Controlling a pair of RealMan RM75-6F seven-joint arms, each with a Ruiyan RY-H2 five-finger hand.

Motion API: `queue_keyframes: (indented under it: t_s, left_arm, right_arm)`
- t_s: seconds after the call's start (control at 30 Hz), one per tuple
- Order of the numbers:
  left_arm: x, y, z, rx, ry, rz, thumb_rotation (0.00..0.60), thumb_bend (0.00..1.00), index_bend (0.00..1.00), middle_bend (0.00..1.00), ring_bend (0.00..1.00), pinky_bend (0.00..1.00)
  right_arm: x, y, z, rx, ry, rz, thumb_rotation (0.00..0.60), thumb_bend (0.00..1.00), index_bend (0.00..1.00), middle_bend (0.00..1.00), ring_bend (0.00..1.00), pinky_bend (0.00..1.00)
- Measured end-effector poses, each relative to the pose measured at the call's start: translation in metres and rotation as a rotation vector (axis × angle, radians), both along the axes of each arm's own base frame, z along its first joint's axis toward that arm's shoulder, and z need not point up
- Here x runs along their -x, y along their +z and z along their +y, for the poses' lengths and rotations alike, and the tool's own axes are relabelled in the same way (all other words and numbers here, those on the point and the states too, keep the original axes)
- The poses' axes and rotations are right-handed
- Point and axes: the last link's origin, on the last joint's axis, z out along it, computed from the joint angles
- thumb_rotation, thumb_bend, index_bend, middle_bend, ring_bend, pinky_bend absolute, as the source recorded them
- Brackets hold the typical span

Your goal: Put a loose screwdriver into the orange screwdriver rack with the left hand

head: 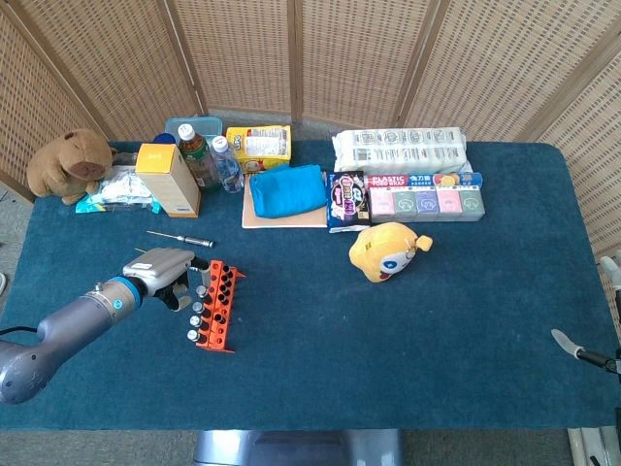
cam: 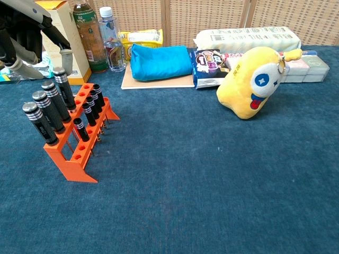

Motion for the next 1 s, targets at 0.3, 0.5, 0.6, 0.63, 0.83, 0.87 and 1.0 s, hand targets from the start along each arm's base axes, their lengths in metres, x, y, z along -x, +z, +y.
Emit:
queue_keyframes:
  t_s: [0.3, 0.5, 0.6, 0.63, 0.83, 0.87, 1.0]
  left_arm:
    - [-0.005, 0.008, 0.001, -0.051, -0.014, -0.049, 0.600, 0.40, 0.32, 1.00, 0.99, 1.00]
    - [-0.005, 0.014, 0.000, -0.078, -0.028, -0.076, 0.600, 0.33, 0.24, 1.00, 0.97, 1.00]
    - [-0.004, 0.015, 0.000, -0.091, -0.048, -0.081, 0.600, 0.32, 0.24, 1.00, 0.96, 1.00]
    - [-0.004, 0.014, -0.001, -0.092, -0.055, -0.084, 0.600, 0.32, 0.24, 1.00, 0.96, 1.00]
    - [-0.006, 0.005, -0.006, -0.049, -0.081, -0.095, 0.600, 0.32, 0.24, 1.00, 0.95, 1.00]
    - [-0.006, 0.004, -0.007, -0.042, -0.088, -0.091, 0.600, 0.32, 0.24, 1.00, 0.95, 1.00]
    - [-0.009, 0.003, -0.013, -0.017, -0.102, -0.088, 0.600, 0.32, 0.27, 1.00, 0.95, 1.00]
  right_arm:
    - [0.000, -0.001, 0.000, -0.004, 0.000, -0.002, 0.551, 0.00, 0.02, 0.00, 0.00, 0.02]
    - [0.000, -0.001, 0.000, -0.005, 0.000, -0.003, 0.551, 0.00, 0.02, 0.00, 0.00, 0.02]
    - [0.000, -0.001, 0.000, -0.005, 0.000, -0.002, 0.553, 0.00, 0.02, 0.00, 0.00, 0.02]
    - [0.000, -0.001, 0.000, -0.004, 0.000, -0.002, 0.551, 0.00, 0.02, 0.00, 0.00, 0.02]
    - [-0.001, -0.001, 0.001, -0.002, 0.000, 0.001, 0.551, 0.00, 0.02, 0.00, 0.00, 0.02]
    - [-0.001, -0.001, 0.000, -0.002, 0.000, 0.000, 0.550, 0.00, 0.02, 0.00, 0.00, 0.02]
    - [0.000, 0.000, 0.000, 0.001, -0.001, -0.002, 0.549, 0.00, 0.02, 0.00, 0.00, 0.02]
